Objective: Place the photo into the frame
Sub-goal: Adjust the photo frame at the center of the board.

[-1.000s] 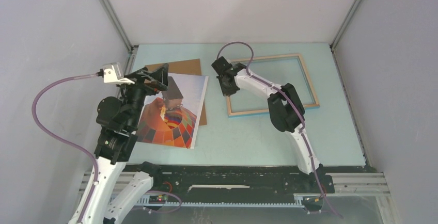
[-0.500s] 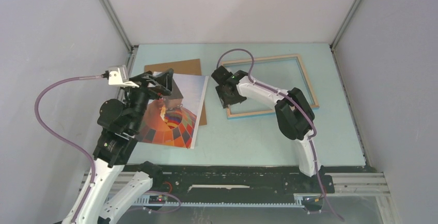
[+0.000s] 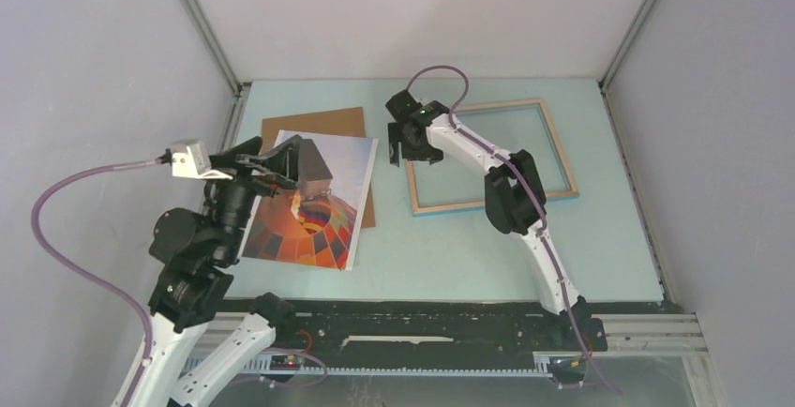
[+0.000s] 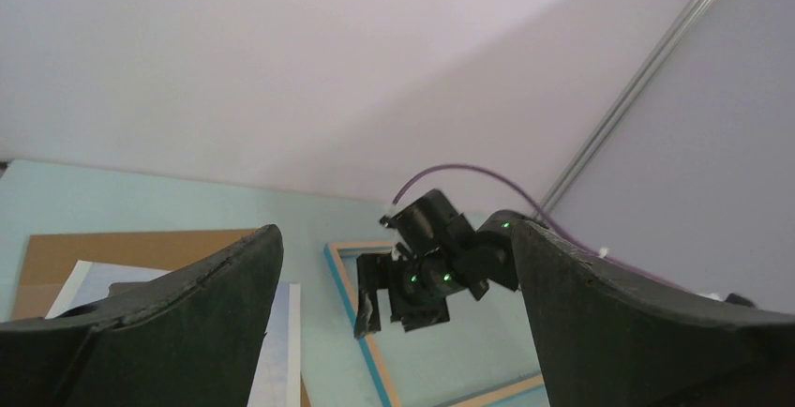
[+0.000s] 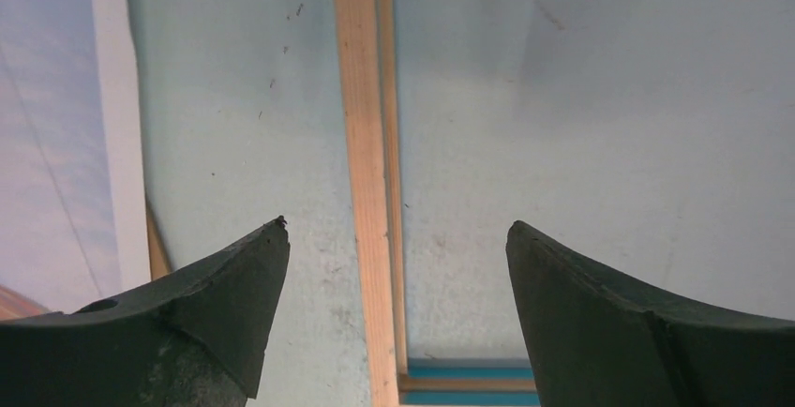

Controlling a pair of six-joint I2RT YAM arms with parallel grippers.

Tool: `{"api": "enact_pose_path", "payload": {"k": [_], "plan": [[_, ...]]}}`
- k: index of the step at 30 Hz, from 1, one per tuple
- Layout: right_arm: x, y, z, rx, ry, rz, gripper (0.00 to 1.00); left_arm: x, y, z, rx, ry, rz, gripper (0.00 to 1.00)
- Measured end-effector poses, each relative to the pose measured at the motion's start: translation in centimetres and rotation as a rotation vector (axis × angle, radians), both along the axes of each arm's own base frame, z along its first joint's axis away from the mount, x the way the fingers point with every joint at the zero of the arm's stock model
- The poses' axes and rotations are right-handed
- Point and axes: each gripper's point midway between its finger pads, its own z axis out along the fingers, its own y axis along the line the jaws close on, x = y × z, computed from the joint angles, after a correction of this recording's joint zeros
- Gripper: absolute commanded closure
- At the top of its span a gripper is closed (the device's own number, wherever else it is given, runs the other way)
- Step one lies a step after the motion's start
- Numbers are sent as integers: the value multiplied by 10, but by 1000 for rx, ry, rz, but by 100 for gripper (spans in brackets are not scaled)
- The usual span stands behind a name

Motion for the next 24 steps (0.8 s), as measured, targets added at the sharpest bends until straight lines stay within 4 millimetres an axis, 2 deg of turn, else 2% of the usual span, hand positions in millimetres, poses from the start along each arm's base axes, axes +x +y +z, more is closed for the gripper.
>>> {"api": "enact_pose_path", "payload": {"k": [3, 8, 10, 12, 13, 14, 17, 19, 22, 24], "plan": [[-5, 5, -20, -12, 49, 5, 12, -7, 7, 11, -20, -29, 18, 0], [-22, 7, -39, -43, 117, 26, 34, -8, 12, 12, -28, -30, 41, 0], [-28, 7, -42, -59, 135, 34, 53, -9, 13, 12, -30, -29, 48, 0], [-34, 9, -43, -66, 151, 54, 79, -9, 15, 12, -33, -29, 55, 0], [-37, 10, -44, -65, 159, 69, 89, -9, 15, 12, -34, -29, 57, 0], [-39, 12, -44, -60, 166, 79, 93, -9, 15, 12, -35, -29, 58, 0], [-42, 12, -44, -73, 168, 115, 100, -10, 18, 13, -41, -32, 68, 0], [-48, 10, -43, -72, 175, 139, 100, -11, 20, 14, -45, -36, 74, 0], [-75, 0, -43, -86, 213, 208, 100, -13, 22, 15, -51, -42, 79, 0], [-103, -12, -43, -109, 236, 280, 100, -14, 23, 16, -54, -45, 82, 0]]}}
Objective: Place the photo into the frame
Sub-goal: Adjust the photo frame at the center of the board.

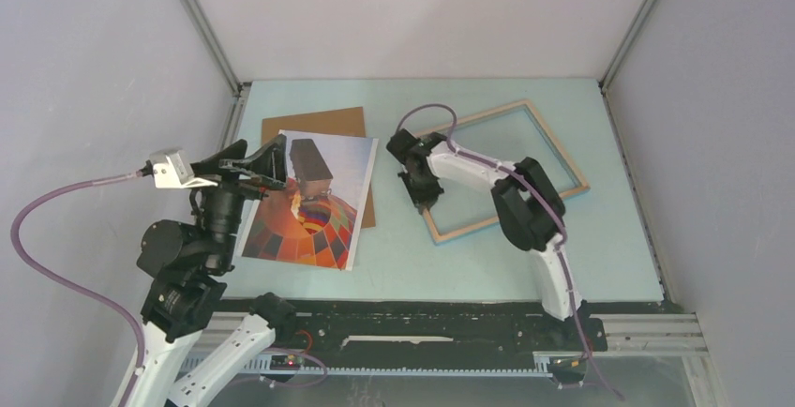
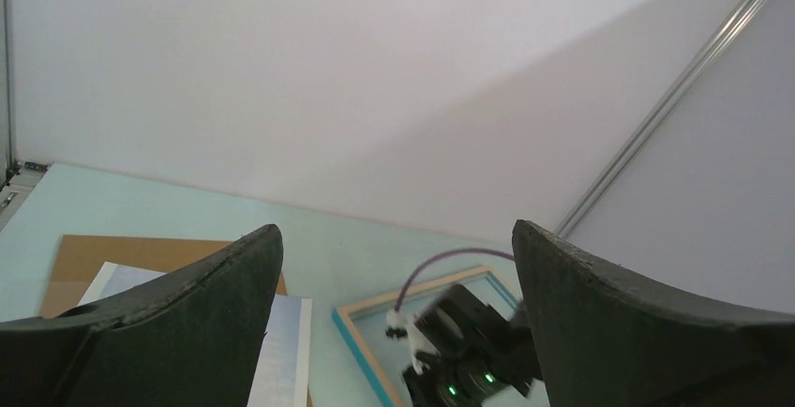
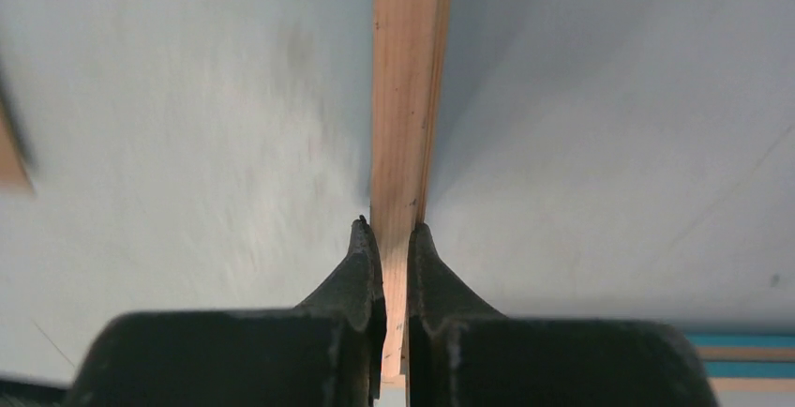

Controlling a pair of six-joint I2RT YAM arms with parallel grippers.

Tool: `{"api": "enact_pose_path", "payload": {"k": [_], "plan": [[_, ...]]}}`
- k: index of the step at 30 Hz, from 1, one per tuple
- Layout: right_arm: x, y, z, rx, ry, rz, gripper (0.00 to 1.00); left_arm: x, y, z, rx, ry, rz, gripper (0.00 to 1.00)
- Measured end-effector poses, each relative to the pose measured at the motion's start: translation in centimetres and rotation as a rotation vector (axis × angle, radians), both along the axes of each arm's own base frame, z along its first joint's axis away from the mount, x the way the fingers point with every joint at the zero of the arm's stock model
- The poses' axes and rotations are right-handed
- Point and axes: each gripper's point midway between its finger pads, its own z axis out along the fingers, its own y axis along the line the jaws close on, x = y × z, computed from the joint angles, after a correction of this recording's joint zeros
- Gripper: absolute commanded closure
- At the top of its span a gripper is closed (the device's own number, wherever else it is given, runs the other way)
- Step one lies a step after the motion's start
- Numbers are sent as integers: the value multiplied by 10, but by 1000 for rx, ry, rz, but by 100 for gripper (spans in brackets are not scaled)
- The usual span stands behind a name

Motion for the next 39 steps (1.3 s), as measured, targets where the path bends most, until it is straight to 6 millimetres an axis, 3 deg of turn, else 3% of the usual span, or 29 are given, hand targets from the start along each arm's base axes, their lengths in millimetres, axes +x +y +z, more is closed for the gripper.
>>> {"api": "enact_pose_path", "payload": {"k": [5, 7, 10, 16, 17, 21, 26, 29, 32, 37, 39], "plan": [[-87, -31, 11, -27, 57, 239, 100, 0, 1, 0, -3, -1, 6, 0], [-110, -43, 15, -37, 61, 313, 100, 0, 2, 0, -4, -1, 8, 0], [-124, -60, 16, -66, 46, 368, 100, 0, 1, 0, -4, -1, 6, 0], [-119, -88, 12, -152, -45, 362, 96, -1, 1, 1, -8, -4, 4, 0], [-119, -94, 11, -168, -59, 358, 86, -1, 1, 1, -9, -4, 6, 0], [-124, -119, 11, -266, -106, 366, 30, -1, 1, 2, -10, -6, 5, 0], [-119, -119, 31, -280, -204, 374, 2, -2, 2, 2, -12, -8, 4, 0], [-109, -108, 46, -224, -260, 311, 0, -2, 2, 2, -12, -9, 4, 0], [-87, -82, 68, -98, -333, 134, 0, -2, 2, 2, -12, -9, 4, 0], [-43, -31, 100, 179, -359, -347, 0, -1, 1, 2, -10, -4, 4, 0], [-28, -22, 102, 229, -338, -498, 0, 1, 0, 0, -7, 0, 4, 0]]}}
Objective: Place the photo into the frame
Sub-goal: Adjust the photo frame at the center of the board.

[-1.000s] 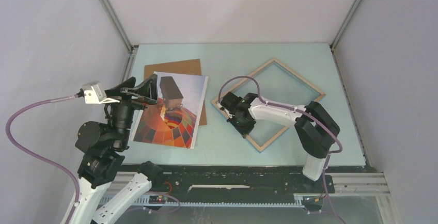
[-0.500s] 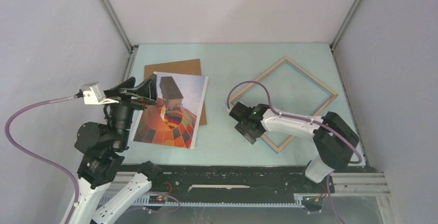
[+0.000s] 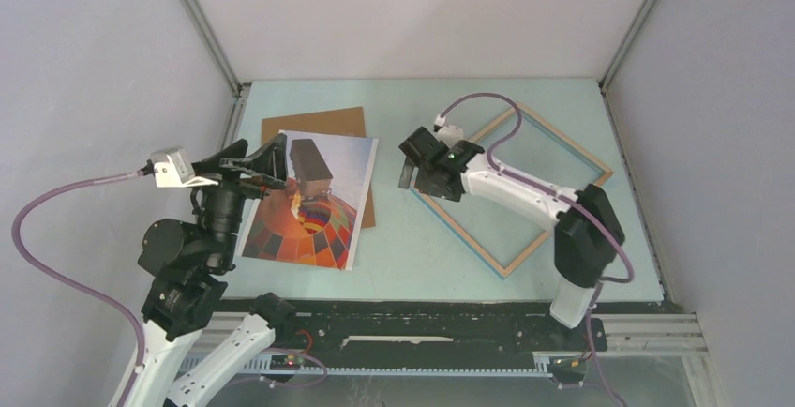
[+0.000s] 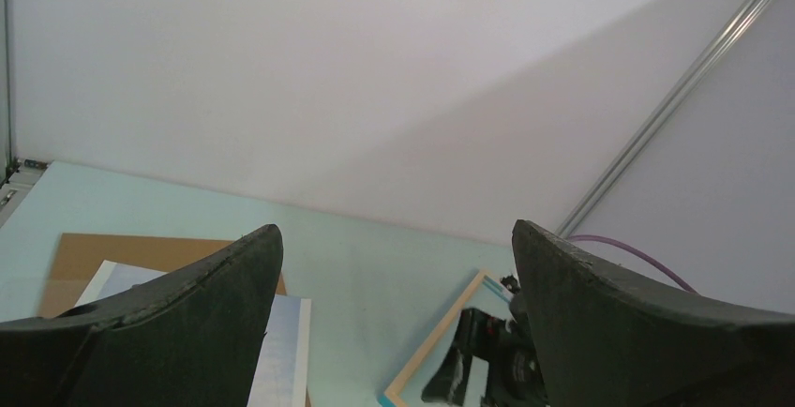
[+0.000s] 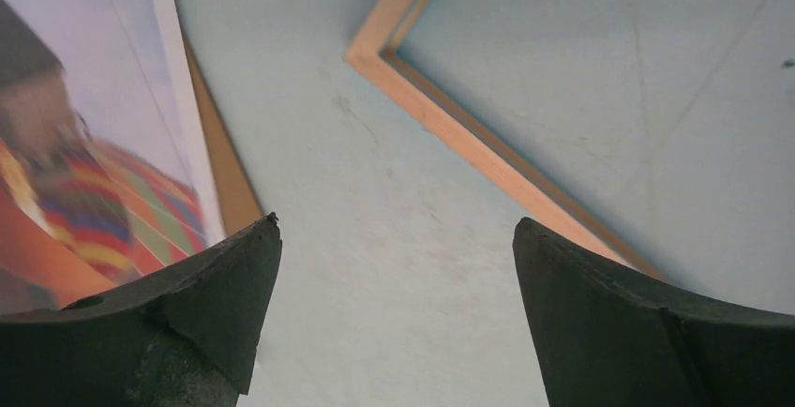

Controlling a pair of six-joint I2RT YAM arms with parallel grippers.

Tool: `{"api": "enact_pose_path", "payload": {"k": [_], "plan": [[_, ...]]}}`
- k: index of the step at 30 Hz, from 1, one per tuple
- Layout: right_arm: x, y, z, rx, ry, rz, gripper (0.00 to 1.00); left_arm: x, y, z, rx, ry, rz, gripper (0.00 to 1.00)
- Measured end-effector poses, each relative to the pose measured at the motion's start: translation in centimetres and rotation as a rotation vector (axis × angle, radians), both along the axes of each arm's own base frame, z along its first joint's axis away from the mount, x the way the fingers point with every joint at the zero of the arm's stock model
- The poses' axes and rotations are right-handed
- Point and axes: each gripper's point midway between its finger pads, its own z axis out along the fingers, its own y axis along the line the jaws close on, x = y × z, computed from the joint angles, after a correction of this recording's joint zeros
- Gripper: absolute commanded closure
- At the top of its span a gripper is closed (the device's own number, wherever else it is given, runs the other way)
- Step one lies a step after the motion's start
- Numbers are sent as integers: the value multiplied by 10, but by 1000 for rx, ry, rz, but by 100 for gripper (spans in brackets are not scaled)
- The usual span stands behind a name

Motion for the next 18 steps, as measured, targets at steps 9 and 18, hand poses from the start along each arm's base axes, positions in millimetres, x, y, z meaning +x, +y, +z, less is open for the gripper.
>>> {"api": "enact_pose_path", "payload": {"k": [9, 18], "plan": [[60, 1, -20, 199, 153, -487, 7, 3, -2, -2, 5, 9, -1, 0], [99, 9, -52, 258, 268, -672, 23, 5, -3, -3, 9, 15, -2, 0]]}}
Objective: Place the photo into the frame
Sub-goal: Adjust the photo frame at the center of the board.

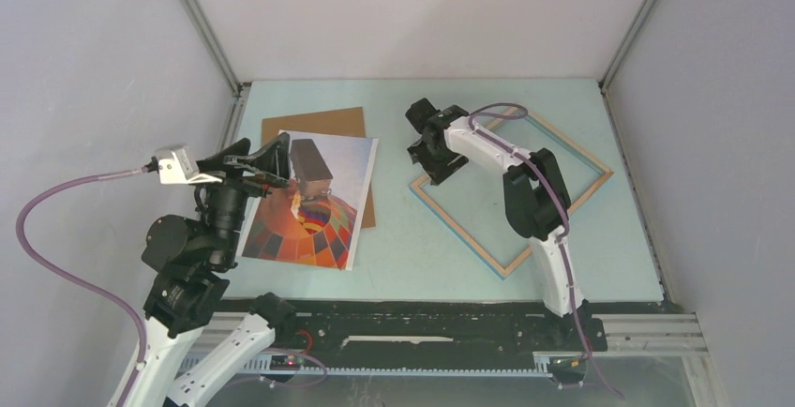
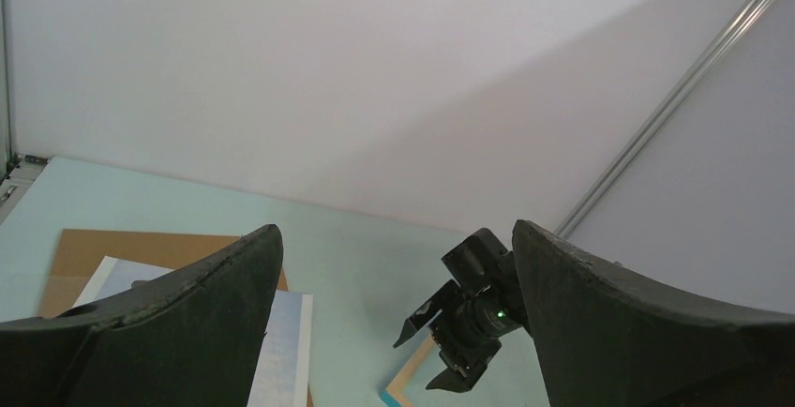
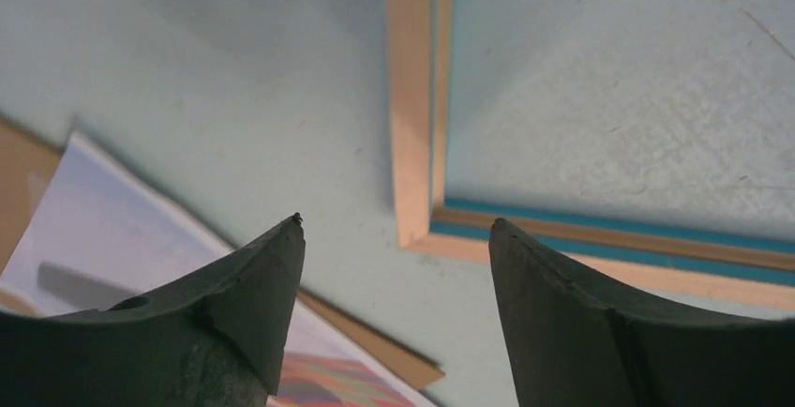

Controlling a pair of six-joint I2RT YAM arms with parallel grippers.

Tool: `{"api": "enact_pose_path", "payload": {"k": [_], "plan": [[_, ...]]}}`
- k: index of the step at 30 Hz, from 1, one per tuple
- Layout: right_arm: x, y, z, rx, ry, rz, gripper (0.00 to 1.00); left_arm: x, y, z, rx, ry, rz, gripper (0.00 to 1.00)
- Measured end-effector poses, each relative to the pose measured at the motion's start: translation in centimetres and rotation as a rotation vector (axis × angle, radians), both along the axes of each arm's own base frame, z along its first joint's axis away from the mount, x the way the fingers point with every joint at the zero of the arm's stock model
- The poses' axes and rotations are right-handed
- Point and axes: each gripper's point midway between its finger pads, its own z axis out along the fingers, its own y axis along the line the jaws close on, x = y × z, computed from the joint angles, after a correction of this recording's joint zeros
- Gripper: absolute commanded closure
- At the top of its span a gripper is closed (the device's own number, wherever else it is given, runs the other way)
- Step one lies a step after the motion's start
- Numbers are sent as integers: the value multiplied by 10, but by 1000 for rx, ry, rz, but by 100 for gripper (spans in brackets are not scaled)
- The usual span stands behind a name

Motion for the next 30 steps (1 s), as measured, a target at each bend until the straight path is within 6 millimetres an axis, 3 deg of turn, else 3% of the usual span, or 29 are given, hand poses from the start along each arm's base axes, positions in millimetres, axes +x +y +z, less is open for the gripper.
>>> {"api": "enact_pose_path", "payload": {"k": [5, 15, 20, 26, 30], "plan": [[1, -12, -33, -25, 77, -43, 28, 0, 0, 0, 0, 1, 0, 0], [7, -19, -51, -12, 114, -63, 59, 5, -3, -4, 11, 18, -1, 0], [10, -14, -55, -5, 100, -35, 75, 5, -3, -4, 11, 18, -1, 0], [8, -13, -55, -51, 80, 69, 81, 5, -3, -4, 10, 17, 0, 0], [0, -10, -55, -101, 55, 174, 93, 5, -3, -4, 10, 17, 0, 0]]}}
